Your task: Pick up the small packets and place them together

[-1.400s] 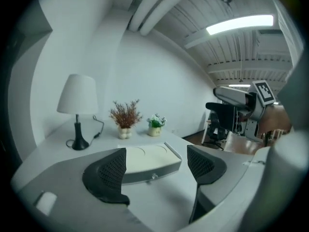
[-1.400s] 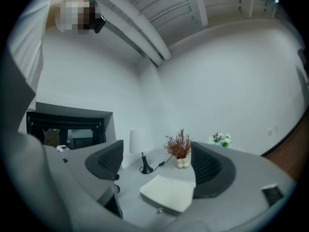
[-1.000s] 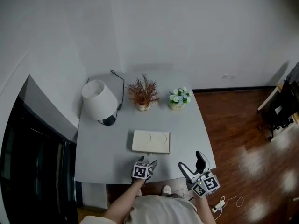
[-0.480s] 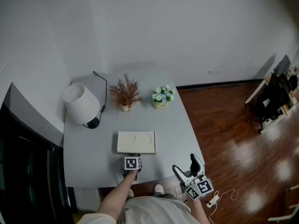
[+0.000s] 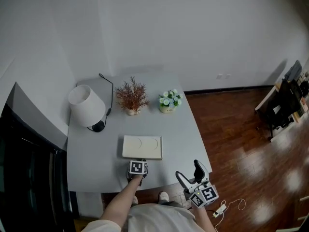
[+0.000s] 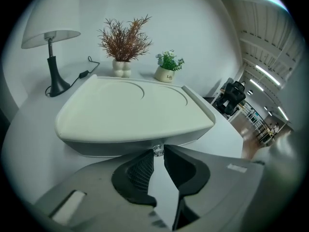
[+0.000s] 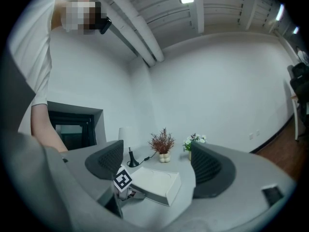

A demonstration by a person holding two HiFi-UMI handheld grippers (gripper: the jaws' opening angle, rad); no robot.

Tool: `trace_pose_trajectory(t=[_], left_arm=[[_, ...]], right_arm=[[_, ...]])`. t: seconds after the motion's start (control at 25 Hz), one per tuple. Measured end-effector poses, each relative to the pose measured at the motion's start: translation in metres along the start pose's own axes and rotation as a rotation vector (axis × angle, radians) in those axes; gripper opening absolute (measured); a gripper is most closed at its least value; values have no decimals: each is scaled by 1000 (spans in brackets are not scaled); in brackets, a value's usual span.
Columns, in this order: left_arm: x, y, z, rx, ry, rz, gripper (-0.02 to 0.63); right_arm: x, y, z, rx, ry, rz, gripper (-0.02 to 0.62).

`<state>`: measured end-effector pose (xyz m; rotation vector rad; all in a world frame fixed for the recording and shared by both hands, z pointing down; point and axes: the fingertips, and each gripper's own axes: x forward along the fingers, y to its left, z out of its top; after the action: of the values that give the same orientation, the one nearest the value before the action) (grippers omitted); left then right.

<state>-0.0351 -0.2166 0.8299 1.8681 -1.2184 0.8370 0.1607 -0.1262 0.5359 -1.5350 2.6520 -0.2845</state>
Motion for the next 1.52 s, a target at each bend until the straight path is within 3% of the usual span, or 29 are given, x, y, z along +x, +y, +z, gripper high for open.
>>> trace_pose_trajectory(t=[0.2,0.44,0.76,1.28,1.4,1.52], left_arm=[[-6,-2,-9,3,9,7,66],[-26,-14,-50,6,20,-9,66],[-45,-24,-105,25,36,-24,66],[-50,-27,-106,22,-1,-51,77],[-66,-25,-104,47,-50,-55,78],[-91,-21,-86,99,-160,-54,78]], right_arm=[[-4,2,-4,10,2,-1,434],[-7,-3,-5,33,-7,-17,434],[10,14,-9,45,8,53,433],[36,42,-12,47,25,153,434],[42,45,-12,54,23,165,434],[50,49,-12,55,25,184,434]])
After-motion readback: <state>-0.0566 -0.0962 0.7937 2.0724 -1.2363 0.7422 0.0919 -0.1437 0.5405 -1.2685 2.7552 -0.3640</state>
